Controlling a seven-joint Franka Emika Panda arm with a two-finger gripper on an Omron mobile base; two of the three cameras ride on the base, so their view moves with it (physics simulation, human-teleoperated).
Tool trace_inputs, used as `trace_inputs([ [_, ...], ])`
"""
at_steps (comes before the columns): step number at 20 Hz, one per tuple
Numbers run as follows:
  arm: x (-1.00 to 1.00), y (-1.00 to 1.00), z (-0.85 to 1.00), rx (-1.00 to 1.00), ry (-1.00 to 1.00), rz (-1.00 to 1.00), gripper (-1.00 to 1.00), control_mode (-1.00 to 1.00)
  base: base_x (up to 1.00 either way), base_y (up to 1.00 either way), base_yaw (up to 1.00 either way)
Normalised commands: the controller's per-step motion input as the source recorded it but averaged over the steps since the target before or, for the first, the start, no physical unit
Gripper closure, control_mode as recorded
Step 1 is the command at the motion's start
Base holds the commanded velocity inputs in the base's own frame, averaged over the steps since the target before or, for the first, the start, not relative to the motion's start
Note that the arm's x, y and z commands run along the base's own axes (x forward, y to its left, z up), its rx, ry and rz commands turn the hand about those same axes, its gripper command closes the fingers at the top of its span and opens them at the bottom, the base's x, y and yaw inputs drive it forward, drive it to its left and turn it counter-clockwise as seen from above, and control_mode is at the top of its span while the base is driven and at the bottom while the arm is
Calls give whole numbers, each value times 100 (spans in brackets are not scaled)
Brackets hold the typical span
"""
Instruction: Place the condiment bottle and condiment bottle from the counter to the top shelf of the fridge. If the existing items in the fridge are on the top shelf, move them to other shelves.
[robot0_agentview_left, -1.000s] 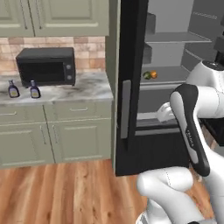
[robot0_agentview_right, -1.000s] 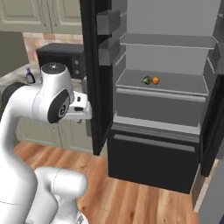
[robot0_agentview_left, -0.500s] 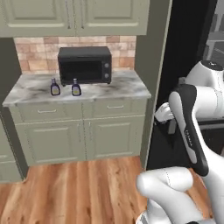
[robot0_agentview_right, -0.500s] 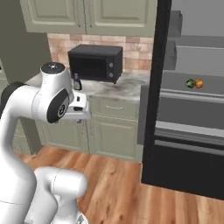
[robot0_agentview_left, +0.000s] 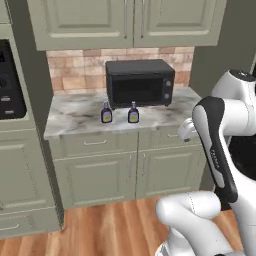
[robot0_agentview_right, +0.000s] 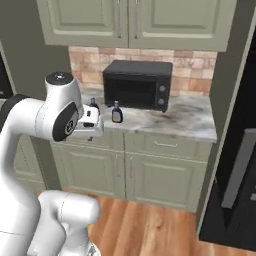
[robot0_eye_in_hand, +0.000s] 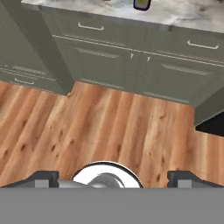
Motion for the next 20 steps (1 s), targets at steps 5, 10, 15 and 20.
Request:
trace_inputs([
  [5, 0, 0, 0, 0, 0, 0, -100, 100, 100, 71, -2],
  [10, 0, 0, 0, 0, 0, 0, -100, 100, 93, 6, 0],
  [15, 0, 0, 0, 0, 0, 0, -100, 100, 69, -37, 0],
  [20, 0, 0, 0, 0, 0, 0, -100, 100, 6, -7, 0],
])
